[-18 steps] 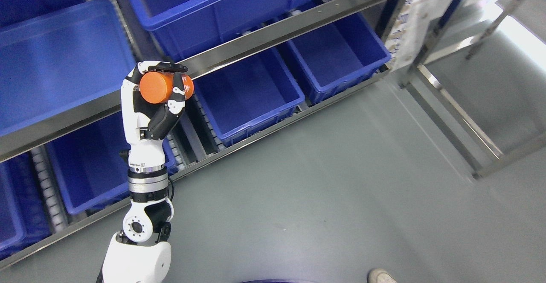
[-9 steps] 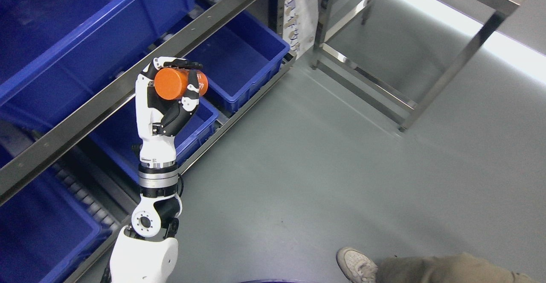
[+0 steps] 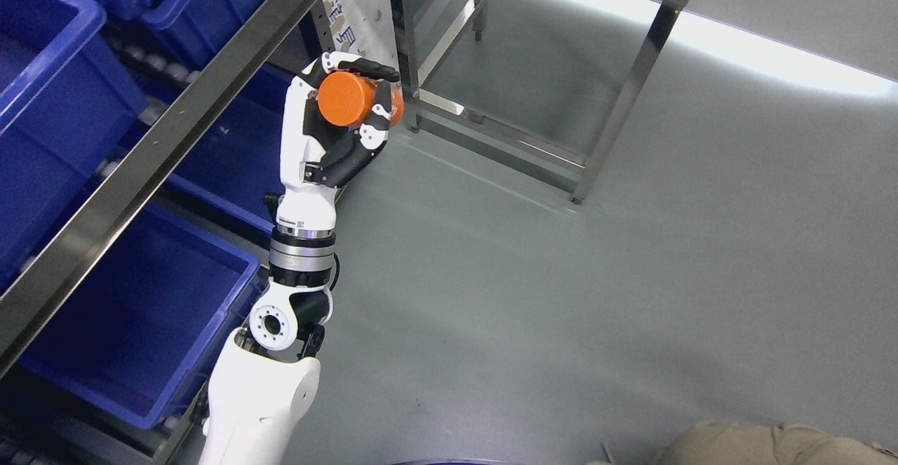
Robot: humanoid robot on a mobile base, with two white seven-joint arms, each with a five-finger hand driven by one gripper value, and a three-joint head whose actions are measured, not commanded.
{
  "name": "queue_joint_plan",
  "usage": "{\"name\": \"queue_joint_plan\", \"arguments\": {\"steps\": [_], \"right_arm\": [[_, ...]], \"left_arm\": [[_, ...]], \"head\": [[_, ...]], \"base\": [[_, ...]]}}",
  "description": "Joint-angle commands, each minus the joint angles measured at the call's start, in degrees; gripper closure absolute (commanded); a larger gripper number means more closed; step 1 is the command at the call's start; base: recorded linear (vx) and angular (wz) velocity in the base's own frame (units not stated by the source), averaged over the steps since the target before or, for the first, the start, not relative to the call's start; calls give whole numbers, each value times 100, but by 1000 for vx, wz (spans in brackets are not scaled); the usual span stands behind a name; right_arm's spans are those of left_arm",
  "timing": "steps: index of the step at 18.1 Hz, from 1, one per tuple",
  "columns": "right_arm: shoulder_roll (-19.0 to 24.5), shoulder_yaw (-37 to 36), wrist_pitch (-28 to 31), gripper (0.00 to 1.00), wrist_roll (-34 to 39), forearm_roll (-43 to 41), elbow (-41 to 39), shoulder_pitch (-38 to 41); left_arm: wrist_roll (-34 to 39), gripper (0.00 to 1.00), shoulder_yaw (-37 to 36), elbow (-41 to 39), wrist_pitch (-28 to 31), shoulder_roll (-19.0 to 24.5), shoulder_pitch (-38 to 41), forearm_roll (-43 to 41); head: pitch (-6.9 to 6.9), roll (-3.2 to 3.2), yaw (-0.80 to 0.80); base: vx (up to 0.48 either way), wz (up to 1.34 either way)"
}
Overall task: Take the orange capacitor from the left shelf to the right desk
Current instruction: 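Hold the capacitor in the left hand while turning toward the steel table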
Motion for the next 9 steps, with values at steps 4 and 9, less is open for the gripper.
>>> {"name": "queue_joint_plan", "arguments": {"steps": [4, 9], "right_arm": [[-100, -70, -2, 0, 0, 35, -100, 123], [-100, -70, -2, 0, 0, 35, -100, 123]], "left_arm": [[1, 97, -820, 119, 248, 100, -764, 1], [1, 97, -943, 189, 661, 100, -1212, 1]], "head": [[0, 0, 0], [0, 0, 0]], "base": [[216, -291], [263, -140]]}}
